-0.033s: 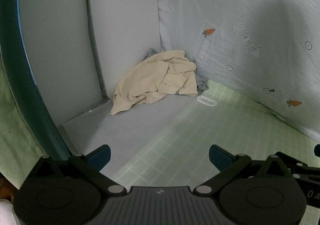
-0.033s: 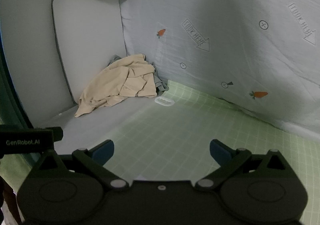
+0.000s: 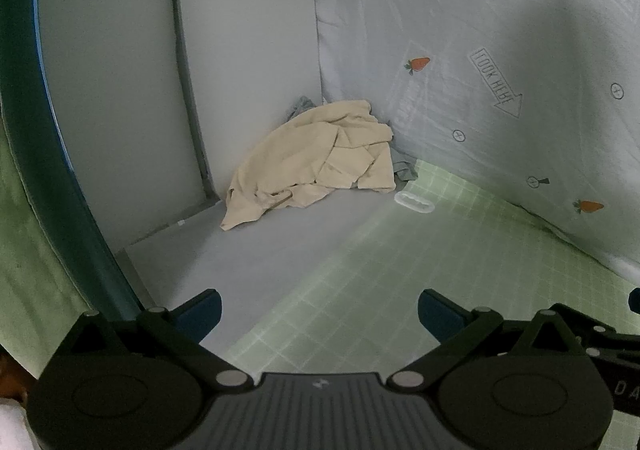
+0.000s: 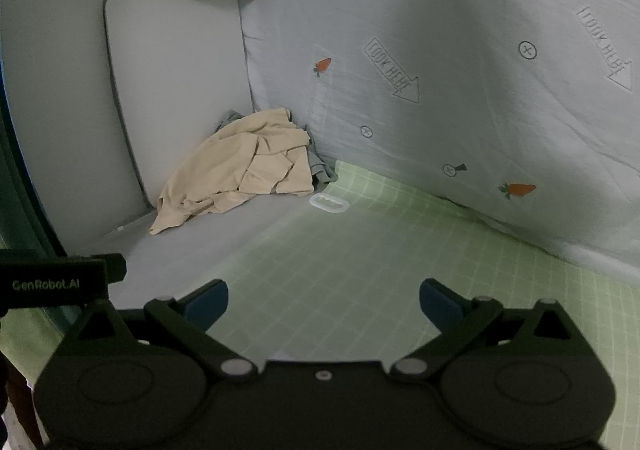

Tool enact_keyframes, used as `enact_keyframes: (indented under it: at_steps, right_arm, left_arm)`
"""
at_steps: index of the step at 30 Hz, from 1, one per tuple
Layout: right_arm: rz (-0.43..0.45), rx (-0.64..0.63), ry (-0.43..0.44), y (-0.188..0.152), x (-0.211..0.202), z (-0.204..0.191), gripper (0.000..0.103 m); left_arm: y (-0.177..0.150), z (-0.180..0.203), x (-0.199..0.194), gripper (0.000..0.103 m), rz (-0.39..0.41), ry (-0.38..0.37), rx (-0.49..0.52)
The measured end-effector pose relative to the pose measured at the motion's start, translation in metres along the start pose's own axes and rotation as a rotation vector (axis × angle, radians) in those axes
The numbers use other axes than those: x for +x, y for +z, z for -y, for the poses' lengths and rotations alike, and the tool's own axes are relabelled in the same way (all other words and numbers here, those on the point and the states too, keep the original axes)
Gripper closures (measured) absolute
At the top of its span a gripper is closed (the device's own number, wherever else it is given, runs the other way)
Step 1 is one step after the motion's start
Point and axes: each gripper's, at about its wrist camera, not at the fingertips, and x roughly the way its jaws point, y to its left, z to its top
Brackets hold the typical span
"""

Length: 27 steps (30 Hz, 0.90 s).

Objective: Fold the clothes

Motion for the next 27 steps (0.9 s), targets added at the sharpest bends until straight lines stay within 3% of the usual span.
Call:
enact_keyframes:
  at_steps: [27]
  right_arm:
    - [0.002,0.009,-0.023,-0.006,0.005,-0.003,0.000]
  left_arm:
    - [-0.001,0.013,0.004,0.000,0.010,0.000,-0.004]
